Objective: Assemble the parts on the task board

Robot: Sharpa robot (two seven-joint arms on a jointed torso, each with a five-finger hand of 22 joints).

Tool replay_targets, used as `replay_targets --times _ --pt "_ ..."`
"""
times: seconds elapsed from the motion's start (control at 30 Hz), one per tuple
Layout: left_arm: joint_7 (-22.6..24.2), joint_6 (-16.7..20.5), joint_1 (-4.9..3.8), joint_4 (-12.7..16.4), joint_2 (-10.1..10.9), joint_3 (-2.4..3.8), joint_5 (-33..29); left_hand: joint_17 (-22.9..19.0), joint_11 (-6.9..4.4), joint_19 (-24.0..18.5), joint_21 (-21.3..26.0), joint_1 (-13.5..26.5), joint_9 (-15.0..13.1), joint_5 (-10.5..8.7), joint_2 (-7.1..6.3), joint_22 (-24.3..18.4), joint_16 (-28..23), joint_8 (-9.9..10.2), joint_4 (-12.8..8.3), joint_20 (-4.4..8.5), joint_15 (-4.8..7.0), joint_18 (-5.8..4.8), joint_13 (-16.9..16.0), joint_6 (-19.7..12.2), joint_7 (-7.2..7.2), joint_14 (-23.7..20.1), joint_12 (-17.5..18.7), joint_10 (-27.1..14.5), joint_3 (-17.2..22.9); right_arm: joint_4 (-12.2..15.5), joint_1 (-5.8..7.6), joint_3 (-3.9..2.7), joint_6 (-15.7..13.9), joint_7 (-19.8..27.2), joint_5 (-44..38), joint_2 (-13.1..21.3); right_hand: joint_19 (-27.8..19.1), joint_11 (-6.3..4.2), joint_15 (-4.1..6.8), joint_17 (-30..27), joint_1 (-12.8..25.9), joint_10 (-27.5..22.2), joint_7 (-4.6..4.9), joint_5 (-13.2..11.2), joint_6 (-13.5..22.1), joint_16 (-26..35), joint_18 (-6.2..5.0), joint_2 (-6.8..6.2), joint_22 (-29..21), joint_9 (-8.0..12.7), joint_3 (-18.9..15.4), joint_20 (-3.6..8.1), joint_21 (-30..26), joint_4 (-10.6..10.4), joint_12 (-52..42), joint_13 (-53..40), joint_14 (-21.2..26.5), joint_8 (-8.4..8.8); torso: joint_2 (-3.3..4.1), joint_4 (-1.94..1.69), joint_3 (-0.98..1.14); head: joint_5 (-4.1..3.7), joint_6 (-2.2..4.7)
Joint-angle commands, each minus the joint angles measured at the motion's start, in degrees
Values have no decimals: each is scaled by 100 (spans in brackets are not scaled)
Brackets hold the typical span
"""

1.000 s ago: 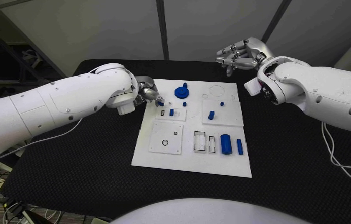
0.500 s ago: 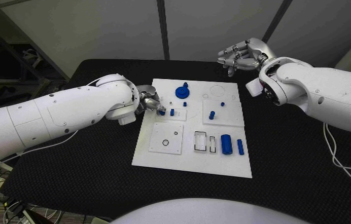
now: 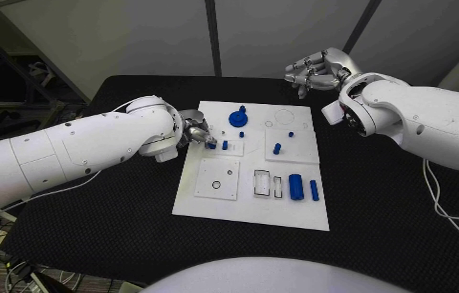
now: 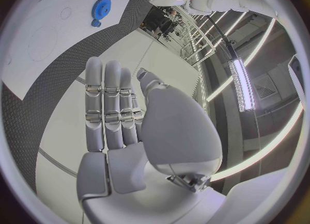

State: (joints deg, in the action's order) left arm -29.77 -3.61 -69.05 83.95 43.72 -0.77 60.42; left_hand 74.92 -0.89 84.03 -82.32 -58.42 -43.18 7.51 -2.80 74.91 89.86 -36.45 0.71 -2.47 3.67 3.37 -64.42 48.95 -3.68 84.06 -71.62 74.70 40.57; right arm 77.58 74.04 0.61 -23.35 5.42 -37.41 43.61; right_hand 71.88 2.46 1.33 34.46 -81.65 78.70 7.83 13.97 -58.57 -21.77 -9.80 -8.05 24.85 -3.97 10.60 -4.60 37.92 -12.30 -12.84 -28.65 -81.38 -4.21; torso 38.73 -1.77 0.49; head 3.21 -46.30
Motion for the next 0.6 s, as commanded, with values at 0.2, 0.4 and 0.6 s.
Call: replay_targets --times 0.2,0.4,0.6 --pt "-16 -210 -1 -44 -5 0 122 1508 7 210 -33 27 -7 50 0 752 14 -32 -817 45 47 -123 -15 41 21 594 -22 58 837 0 8 -2 34 22 5 -4 -43 7 4 7 17 -30 1 21 43 29 -64 18 3 0 -9 15 -18 -24 24 -7 21 14 -3 -3 -2 -6 -19" --pt "-24 -202 -1 -65 -29 0 180 1508 7 210 -32 28 -7 52 -2 751 14 -33 -819 46 48 -123 -6 42 21 594 -16 54 840 -4 5 -1 38 23 5 -12 -43 7 4 7 17 -30 1 21 43 29 -64 18 3 0 -9 15 -18 -24 24 -7 21 14 0 4 1 3 -15" --pt "-27 -226 -1 -77 -39 0 228 1508 6 213 -38 29 -8 55 -4 758 14 -35 -821 47 48 -125 -11 42 21 594 -19 58 843 -2 4 -1 38 22 5 -9 -43 7 4 7 17 -30 1 21 43 29 -64 18 3 0 -9 15 -18 -24 24 -7 21 14 -2 0 2 -4 -21"
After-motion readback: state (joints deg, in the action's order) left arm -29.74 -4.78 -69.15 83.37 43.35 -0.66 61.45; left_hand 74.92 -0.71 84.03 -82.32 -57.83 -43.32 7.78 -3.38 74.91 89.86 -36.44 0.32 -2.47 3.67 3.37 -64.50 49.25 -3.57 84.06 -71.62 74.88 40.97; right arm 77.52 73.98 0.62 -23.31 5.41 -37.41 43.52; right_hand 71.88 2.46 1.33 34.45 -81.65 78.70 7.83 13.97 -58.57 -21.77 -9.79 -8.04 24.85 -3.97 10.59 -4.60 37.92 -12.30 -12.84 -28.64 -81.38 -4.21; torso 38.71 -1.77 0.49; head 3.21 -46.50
